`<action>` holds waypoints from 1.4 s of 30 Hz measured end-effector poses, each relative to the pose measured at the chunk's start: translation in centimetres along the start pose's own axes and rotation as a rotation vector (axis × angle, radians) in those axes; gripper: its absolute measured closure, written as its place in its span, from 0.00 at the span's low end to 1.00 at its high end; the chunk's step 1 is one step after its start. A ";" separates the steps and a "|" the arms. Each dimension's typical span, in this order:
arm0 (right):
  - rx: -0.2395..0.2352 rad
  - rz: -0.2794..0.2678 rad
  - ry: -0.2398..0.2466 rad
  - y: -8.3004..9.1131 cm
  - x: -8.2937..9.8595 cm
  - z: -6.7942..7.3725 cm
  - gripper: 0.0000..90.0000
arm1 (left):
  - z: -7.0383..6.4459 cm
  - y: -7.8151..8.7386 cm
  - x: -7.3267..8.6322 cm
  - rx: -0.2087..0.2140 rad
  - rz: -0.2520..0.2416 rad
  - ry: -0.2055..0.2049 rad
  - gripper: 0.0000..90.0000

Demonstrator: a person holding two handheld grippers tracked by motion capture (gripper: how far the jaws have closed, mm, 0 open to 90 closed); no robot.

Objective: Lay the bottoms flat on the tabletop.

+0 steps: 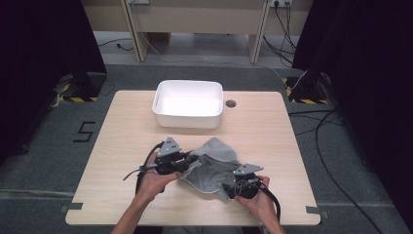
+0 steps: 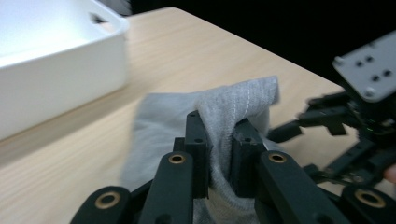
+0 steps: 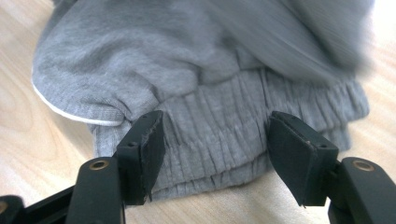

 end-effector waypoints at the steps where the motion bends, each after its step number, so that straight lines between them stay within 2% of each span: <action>1: -0.006 0.005 -0.009 0.0 0.0 -0.2 0.42 | 0.8 0.6 0.2 -0.016 -0.007 0.015 0.88; 5: -0.015 0.014 -0.035 0.0 0.3 -1.1 0.43 | 4.3 3.5 1.8 -0.118 -0.011 0.059 0.88; 9: -0.019 0.022 -0.052 0.2 0.6 -2.0 0.45 | 6.5 5.6 5.7 -0.174 0.043 0.111 0.88; 14: -0.005 0.032 -0.055 0.6 0.8 -3.0 0.46 | 7.1 6.6 11.6 -0.168 0.144 0.190 0.83; 16: 0.005 0.033 -0.050 0.6 0.9 -3.3 0.46 | 7.1 7.0 12.6 -0.153 0.140 0.236 0.72; 17: 0.009 0.032 -0.048 0.7 0.8 -3.3 0.46 | 7.0 7.2 12.6 -0.144 0.133 0.239 0.68; 19: 0.016 0.034 -0.043 0.7 0.8 -3.3 0.46 | 6.5 7.8 11.8 -0.164 0.117 0.199 0.61; 21: 0.020 0.033 -0.035 0.8 0.8 -3.2 0.46 | 5.7 8.2 10.2 -0.190 0.097 0.143 0.53; 22: 0.021 0.032 -0.032 0.8 0.8 -3.2 0.46 | 5.2 8.3 9.3 -0.183 0.081 0.117 0.49; 23: 0.021 0.031 -0.037 0.8 0.8 -3.2 0.46 | 4.5 8.4 8.3 -0.158 0.053 0.096 0.47; 25: 0.018 0.029 -0.041 0.8 0.8 -3.3 0.46 | 3.3 8.6 6.4 -0.122 0.003 0.071 0.45; 27: 0.017 0.025 -0.042 0.8 0.9 -3.3 0.46 | 2.2 8.1 5.1 -0.104 -0.019 0.049 0.43; 28: 0.015 0.025 -0.045 0.8 0.9 -3.3 0.45 | 1.6 7.5 4.8 -0.085 -0.015 0.039 0.43; 30: 0.014 0.028 -0.048 0.7 0.9 -3.3 0.45 | 0.4 5.5 5.1 -0.039 0.039 0.011 0.42; 34: 0.008 0.021 -0.060 0.7 1.0 -3.4 0.45 | -1.0 1.1 6.7 -0.018 0.139 -0.033 0.40; 36: 0.010 0.015 -0.053 0.7 1.1 -3.4 0.45 | -1.7 -0.4 7.5 -0.009 0.182 -0.052 0.40; 42: 0.006 0.014 -0.054 0.6 1.0 -3.4 0.45 | -2.8 -3.8 8.1 -0.006 0.213 -0.090 0.41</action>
Point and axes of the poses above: each handheld gripper's, and its own axes: y roughly backward along the jaws, x roughly out of its underside, z roughly to its left, the point moved 5 cm from there along -y, roughly forward along the jaws, and after that the axes turned 6 degrees about x, right-handed, at the moved point
